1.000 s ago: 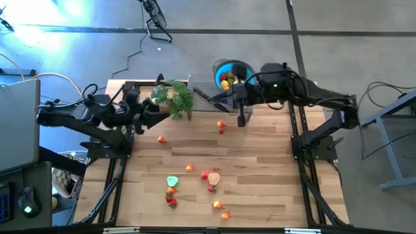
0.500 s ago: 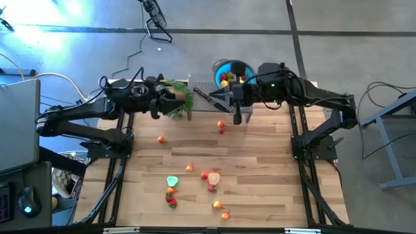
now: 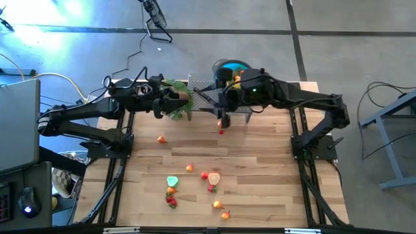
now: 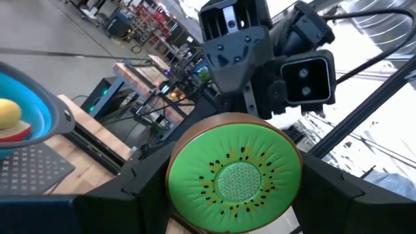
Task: Pick & Place Fruit
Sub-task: Put the brown kiwi in the blue bowl on the shelf
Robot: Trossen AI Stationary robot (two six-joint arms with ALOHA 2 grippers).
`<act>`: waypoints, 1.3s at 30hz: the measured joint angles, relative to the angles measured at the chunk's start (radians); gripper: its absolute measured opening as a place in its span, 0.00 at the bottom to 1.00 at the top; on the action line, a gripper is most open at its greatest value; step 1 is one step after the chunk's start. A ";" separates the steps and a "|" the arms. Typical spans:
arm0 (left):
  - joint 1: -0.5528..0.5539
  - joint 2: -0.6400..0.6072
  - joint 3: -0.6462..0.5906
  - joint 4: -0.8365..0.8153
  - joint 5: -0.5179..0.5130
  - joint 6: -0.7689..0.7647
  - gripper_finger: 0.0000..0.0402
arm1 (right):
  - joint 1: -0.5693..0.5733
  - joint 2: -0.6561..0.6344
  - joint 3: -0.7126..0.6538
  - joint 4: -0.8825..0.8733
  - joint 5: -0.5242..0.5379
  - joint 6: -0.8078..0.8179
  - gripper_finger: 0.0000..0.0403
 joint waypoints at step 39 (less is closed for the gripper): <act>-0.001 0.059 -0.001 0.068 0.037 -0.057 0.60 | 0.012 0.121 0.000 0.224 0.011 -0.047 0.90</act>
